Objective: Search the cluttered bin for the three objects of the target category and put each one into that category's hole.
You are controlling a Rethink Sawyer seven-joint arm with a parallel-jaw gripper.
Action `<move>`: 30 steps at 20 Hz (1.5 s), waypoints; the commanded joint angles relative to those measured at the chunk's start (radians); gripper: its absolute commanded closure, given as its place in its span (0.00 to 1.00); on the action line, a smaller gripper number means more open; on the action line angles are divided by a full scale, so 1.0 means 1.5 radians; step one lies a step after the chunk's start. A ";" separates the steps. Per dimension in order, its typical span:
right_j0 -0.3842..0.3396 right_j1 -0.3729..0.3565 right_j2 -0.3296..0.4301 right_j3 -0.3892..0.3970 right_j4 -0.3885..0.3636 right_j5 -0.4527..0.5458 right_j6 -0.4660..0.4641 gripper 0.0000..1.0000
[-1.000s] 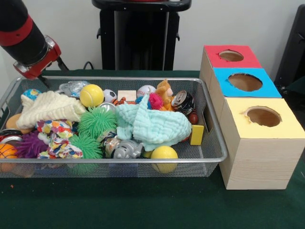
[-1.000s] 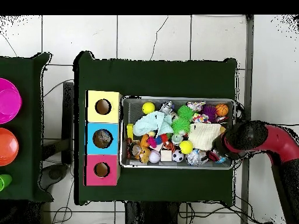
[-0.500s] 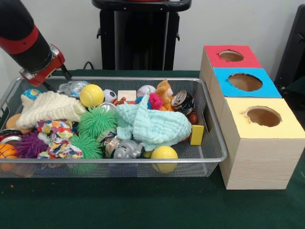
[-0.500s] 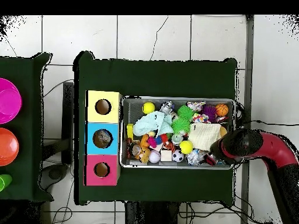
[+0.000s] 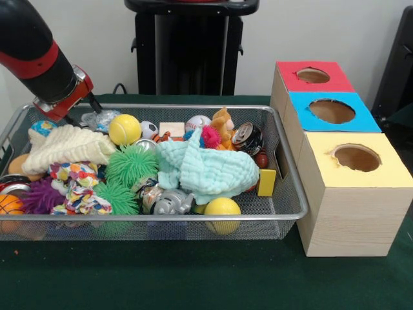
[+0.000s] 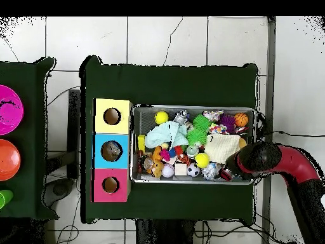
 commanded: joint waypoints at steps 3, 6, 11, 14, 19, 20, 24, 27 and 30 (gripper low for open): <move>-0.004 0.082 -0.045 0.024 -0.055 -0.089 -0.130 0.00; -0.003 0.087 -0.046 0.024 -0.054 -0.094 -0.125 0.00; -0.003 0.081 -0.042 0.043 -0.047 -0.107 -0.100 0.00; 0.007 0.059 -0.037 0.070 -0.039 -0.116 -0.061 0.00; 0.017 0.049 -0.036 0.081 -0.030 -0.139 -0.020 0.00; 0.019 0.048 -0.036 0.082 -0.027 -0.142 -0.014 0.00; 0.026 0.038 -0.034 0.090 -0.012 -0.148 0.007 0.00; 0.033 0.037 -0.028 0.094 -0.006 -0.154 0.010 0.00; 0.040 0.031 -0.027 0.098 0.001 -0.154 0.021 0.00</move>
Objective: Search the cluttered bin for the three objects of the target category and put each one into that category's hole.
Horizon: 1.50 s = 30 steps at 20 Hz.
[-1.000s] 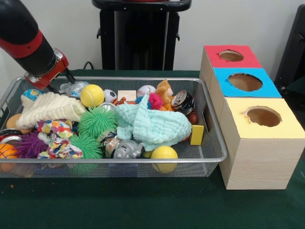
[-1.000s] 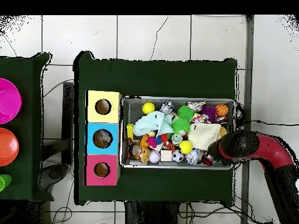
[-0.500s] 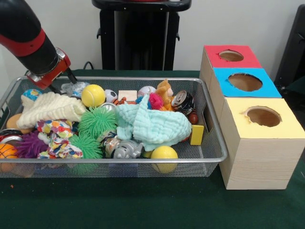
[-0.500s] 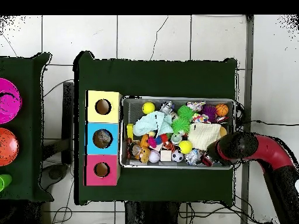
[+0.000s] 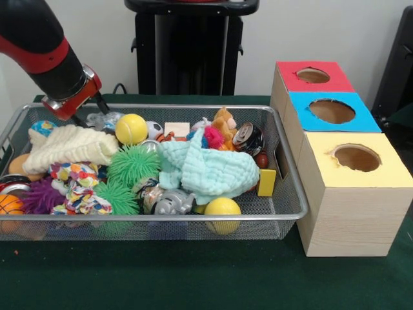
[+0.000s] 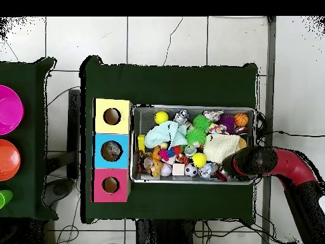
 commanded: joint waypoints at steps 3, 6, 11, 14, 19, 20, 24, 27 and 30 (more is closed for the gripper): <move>0.048 0.048 -0.026 0.051 0.006 -0.091 0.025 0.00; 0.056 0.049 -0.025 0.042 0.014 -0.086 0.024 0.00; 0.068 0.041 -0.022 0.038 0.028 -0.086 0.033 0.00; 0.075 0.039 -0.019 0.037 0.036 -0.092 0.038 0.00; 0.079 0.024 -0.014 0.048 0.044 -0.108 0.050 0.00; 0.081 0.021 -0.013 0.050 0.046 -0.112 0.053 0.00; 0.089 0.020 -0.017 0.050 0.053 -0.125 0.060 0.00; 0.096 0.018 -0.021 0.049 0.058 -0.135 0.061 0.00; 0.099 0.016 -0.024 0.048 0.063 -0.140 0.057 0.00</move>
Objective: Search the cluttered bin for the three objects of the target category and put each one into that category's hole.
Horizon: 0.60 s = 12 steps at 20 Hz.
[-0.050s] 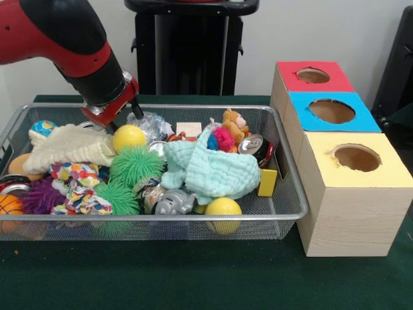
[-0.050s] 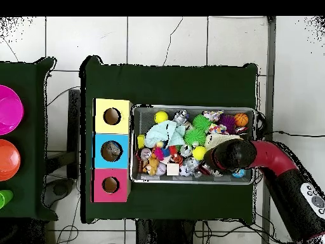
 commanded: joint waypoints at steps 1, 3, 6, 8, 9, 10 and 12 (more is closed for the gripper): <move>0.027 0.023 -0.018 0.022 0.020 -0.079 0.055 0.00; 0.027 0.023 -0.019 0.021 0.023 -0.081 0.051 0.00; 0.030 0.022 -0.019 0.020 0.025 -0.084 0.046 1.00; 0.035 0.021 -0.022 0.020 0.027 -0.083 0.046 1.00; 0.036 0.022 -0.023 0.019 0.028 -0.082 0.045 1.00; 0.037 0.022 -0.023 0.018 0.029 -0.083 0.045 1.00; 0.040 0.022 -0.024 0.017 0.030 -0.083 0.045 1.00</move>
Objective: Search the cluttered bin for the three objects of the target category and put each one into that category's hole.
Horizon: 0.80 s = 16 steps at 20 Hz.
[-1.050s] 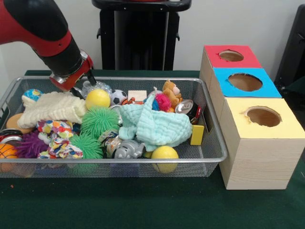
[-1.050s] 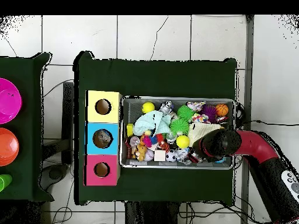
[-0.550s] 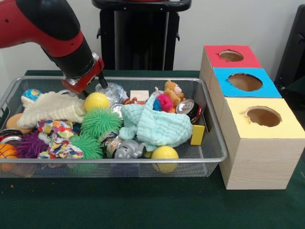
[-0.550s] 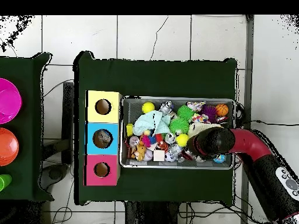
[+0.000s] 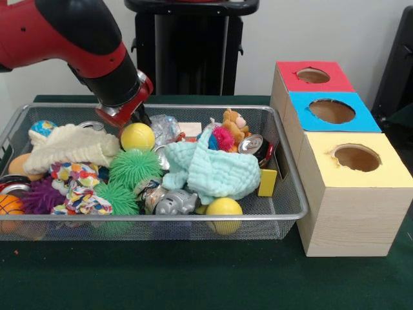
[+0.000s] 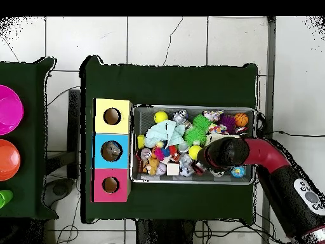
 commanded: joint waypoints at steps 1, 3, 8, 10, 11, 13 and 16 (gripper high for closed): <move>0.021 0.021 -0.024 0.008 0.013 -0.068 0.045 1.00; 0.022 0.018 -0.023 0.011 0.011 -0.073 0.046 1.00; 0.026 0.011 -0.025 0.021 0.018 -0.078 0.066 1.00; 0.032 -0.014 -0.019 0.033 0.028 -0.068 0.079 1.00; 0.032 -0.035 -0.014 0.048 0.035 -0.064 0.086 1.00; 0.036 -0.083 -0.003 0.074 0.054 -0.054 0.105 1.00; 0.045 -0.132 0.004 0.099 0.080 -0.052 0.127 1.00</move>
